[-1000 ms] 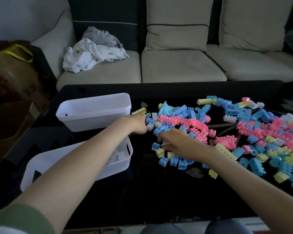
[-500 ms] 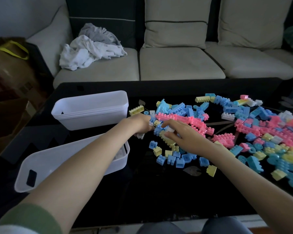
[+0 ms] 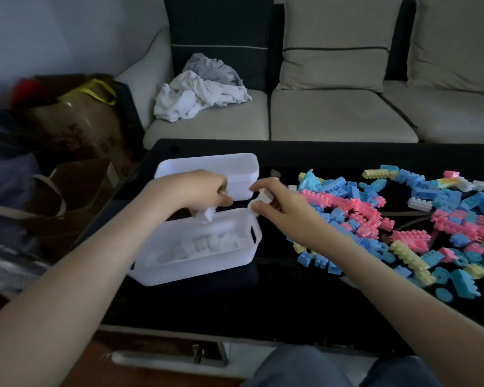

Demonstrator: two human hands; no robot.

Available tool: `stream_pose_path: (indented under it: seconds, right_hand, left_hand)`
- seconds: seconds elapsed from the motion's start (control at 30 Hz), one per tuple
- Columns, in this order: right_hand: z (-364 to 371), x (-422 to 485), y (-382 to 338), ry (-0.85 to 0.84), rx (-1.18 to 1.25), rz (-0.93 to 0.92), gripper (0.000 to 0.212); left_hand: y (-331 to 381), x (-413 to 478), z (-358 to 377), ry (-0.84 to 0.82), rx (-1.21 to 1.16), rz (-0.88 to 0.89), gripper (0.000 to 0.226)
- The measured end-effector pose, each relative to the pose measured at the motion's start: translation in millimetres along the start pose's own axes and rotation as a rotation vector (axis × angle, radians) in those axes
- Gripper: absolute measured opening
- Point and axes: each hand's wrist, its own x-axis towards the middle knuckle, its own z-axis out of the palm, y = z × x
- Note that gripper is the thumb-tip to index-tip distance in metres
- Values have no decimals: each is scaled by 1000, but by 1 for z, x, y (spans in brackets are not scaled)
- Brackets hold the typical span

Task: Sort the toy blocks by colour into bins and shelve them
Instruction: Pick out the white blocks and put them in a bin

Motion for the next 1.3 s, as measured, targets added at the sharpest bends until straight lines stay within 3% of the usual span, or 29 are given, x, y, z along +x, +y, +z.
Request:
stream_pose_path:
  seconds: [0.1, 0.17, 0.27, 0.4, 0.47, 0.6, 0.7, 0.8, 1.03, 1.3]
  right_hand:
    - [27, 11, -12, -199, -39, -13, 37]
    - [34, 20, -11, -239, -124, -20, 39]
    - [24, 35, 2, -97, -99, 31, 32]
    - [-13, 59, 47, 157, -148, 263, 29]
    - [-30, 67, 68, 193, -184, 370, 31]
    - [-37, 87, 93, 56, -472, 385, 38]
    - [-25, 102, 106, -199, -720, 375, 45]
    - [-26, 102, 111, -394, -854, 391, 39]
    - [-40, 77, 108, -490, -805, 262, 38]
    - [-46, 63, 88, -525, -693, 309, 18]
  left_hand:
    - [-24, -20, 12, -91, 111, -85, 24]
    - [-34, -27, 26, -173, 199, -73, 27]
    - [-44, -30, 30, -166, 215, -38, 33]
    - [-37, -16, 13, 63, 64, 58, 26]
    - [-23, -2, 9, 131, 5, 122, 20]
    - [14, 35, 15, 216, -95, 223, 24]
    - [36, 70, 26, 239, -125, 247, 30]
    - [48, 93, 33, 206, -110, 259, 33]
    - [61, 107, 46, 102, -24, 247, 29]
    - [76, 101, 54, -55, 34, 236, 31]
